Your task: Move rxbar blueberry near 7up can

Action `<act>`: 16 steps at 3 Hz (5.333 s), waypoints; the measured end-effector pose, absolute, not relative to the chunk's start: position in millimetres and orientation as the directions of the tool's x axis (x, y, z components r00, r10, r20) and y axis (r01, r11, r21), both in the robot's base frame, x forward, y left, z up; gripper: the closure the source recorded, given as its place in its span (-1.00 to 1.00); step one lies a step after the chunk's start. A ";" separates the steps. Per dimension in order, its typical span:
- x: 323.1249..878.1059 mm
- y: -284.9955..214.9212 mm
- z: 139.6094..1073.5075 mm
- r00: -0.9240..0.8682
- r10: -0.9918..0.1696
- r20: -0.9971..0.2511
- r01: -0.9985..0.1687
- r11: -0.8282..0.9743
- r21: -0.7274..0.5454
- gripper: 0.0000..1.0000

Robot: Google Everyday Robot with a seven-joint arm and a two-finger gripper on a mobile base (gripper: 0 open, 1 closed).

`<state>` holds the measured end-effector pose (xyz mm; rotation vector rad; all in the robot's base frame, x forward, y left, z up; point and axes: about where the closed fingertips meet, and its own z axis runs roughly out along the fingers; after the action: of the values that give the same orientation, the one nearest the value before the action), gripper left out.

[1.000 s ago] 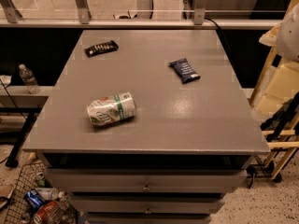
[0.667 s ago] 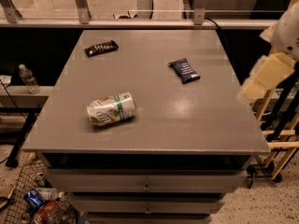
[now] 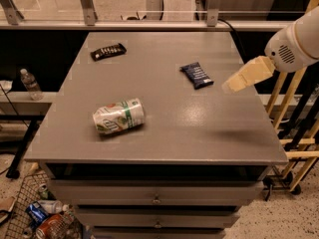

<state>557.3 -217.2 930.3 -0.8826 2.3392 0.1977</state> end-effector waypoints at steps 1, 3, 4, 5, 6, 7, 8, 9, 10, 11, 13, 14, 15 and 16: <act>559.8 -215.1 928.7 -0.583 -0.542 -0.606 -0.635 0.769 -0.076 -1.00; 597.5 -180.9 906.6 -0.572 -0.486 -0.660 -0.616 0.786 -0.045 -1.00; 621.6 -155.1 881.5 -0.583 -0.462 -0.668 -0.626 0.779 0.007 -1.00; 641.8 -142.1 863.3 -0.601 -0.439 -0.668 -0.614 0.789 0.034 -1.00; 660.8 -138.1 851.8 -0.623 -0.412 -0.665 -0.569 0.822 0.025 -1.00; 676.1 -142.2 844.2 -0.643 -0.377 -0.667 -0.514 0.857 0.011 -1.00; 685.3 -147.5 835.4 -0.662 -0.347 -0.664 -0.471 0.882 0.009 -1.00; 688.4 -144.7 831.1 -0.672 -0.334 -0.661 -0.457 0.889 0.016 -1.00; 689.9 -136.2 828.8 -0.670 -0.342 -0.659 -0.462 0.887 0.010 -0.62; 691.2 -131.5 826.6 -0.670 -0.344 -0.658 -0.465 0.885 0.011 -0.16; 691.7 -128.9 826.8 -0.669 -0.346 -0.657 -0.469 0.883 0.012 0.77; 691.7 -128.9 828.4 -0.669 -0.346 -0.658 -0.469 0.883 0.012 1.00; 691.7 -128.9 828.8 -0.669 -0.346 -0.658 -0.469 0.883 0.012 1.00; 691.7 -128.9 828.9 -0.669 -0.347 -0.658 -0.470 0.883 0.012 1.00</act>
Offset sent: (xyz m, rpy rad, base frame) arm 0.0355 0.0246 -0.0233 0.0346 -0.0575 -0.0822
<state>691.7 -128.9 828.9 -0.5844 2.3666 0.2360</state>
